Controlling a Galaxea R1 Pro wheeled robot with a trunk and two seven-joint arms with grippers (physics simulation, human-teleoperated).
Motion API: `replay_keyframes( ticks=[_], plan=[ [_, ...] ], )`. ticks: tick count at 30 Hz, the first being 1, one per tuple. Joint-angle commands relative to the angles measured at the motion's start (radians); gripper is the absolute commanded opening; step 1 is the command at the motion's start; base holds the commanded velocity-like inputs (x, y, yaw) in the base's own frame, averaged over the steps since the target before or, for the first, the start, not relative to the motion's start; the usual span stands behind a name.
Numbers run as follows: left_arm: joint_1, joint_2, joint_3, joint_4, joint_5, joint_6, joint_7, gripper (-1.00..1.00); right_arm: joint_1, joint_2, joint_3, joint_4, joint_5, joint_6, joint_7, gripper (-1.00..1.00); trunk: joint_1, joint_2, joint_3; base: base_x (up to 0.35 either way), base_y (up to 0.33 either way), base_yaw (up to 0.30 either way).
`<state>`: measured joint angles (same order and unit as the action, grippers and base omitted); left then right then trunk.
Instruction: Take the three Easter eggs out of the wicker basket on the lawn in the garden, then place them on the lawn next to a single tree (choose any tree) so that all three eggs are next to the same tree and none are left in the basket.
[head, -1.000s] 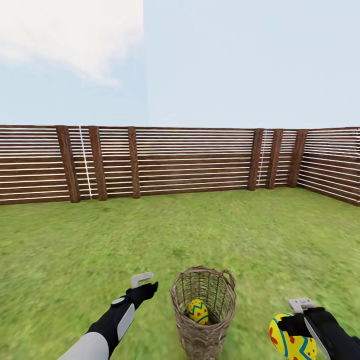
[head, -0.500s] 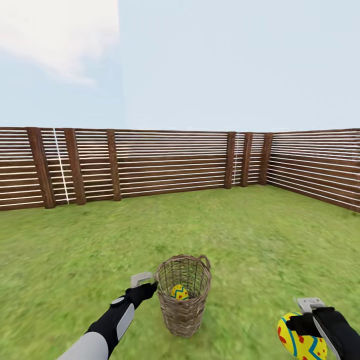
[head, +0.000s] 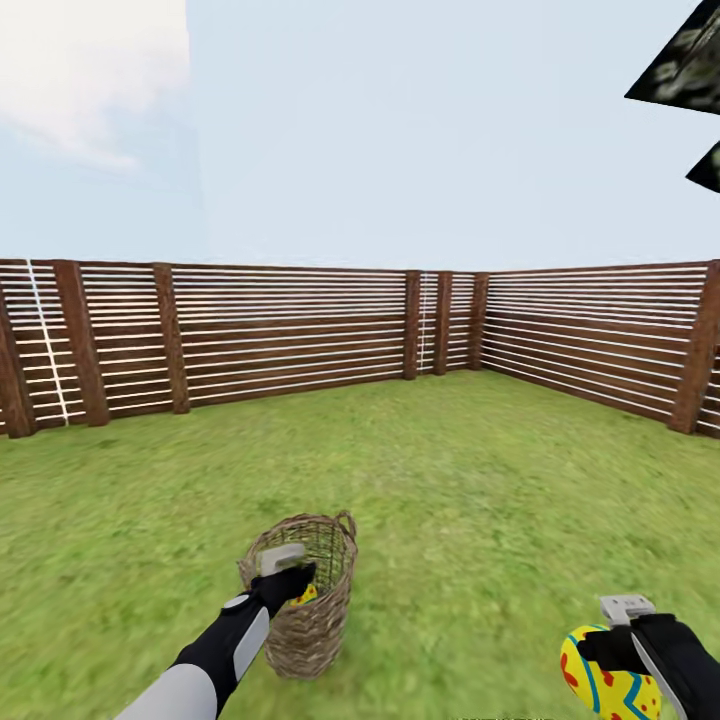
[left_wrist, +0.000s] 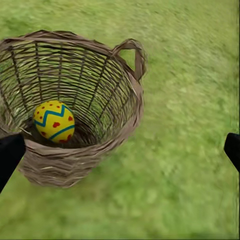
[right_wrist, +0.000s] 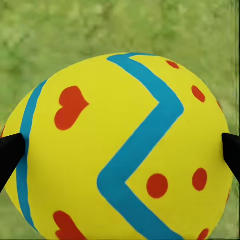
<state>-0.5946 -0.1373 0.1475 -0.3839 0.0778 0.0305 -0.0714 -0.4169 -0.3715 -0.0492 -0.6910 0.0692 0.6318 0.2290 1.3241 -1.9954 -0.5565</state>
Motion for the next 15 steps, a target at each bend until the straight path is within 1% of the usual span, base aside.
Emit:
replay_keyframes(
  ticks=[1,11,15],
  plan=[
    [-0.001,-0.001,0.006,-0.001,0.008,0.003,-0.006,1.0,0.0,0.0,-0.003,-0.001,0.007,0.003,0.007,-1.0,0.0,-0.001,0.0,0.0,-0.335,-0.235],
    [-0.001,-0.001,0.006,0.0,0.008,0.002,-0.007,1.0,0.0,0.002,-0.003,-0.001,0.006,0.003,0.007,-1.0,0.0,-0.001,0.012,0.0,-0.335,-0.235],
    [-0.001,-0.002,0.006,0.0,0.007,0.002,-0.007,1.0,0.0,0.005,-0.002,-0.001,0.007,0.003,0.007,-1.0,0.0,-0.001,0.015,0.0,-0.232,-0.15]
  ],
)
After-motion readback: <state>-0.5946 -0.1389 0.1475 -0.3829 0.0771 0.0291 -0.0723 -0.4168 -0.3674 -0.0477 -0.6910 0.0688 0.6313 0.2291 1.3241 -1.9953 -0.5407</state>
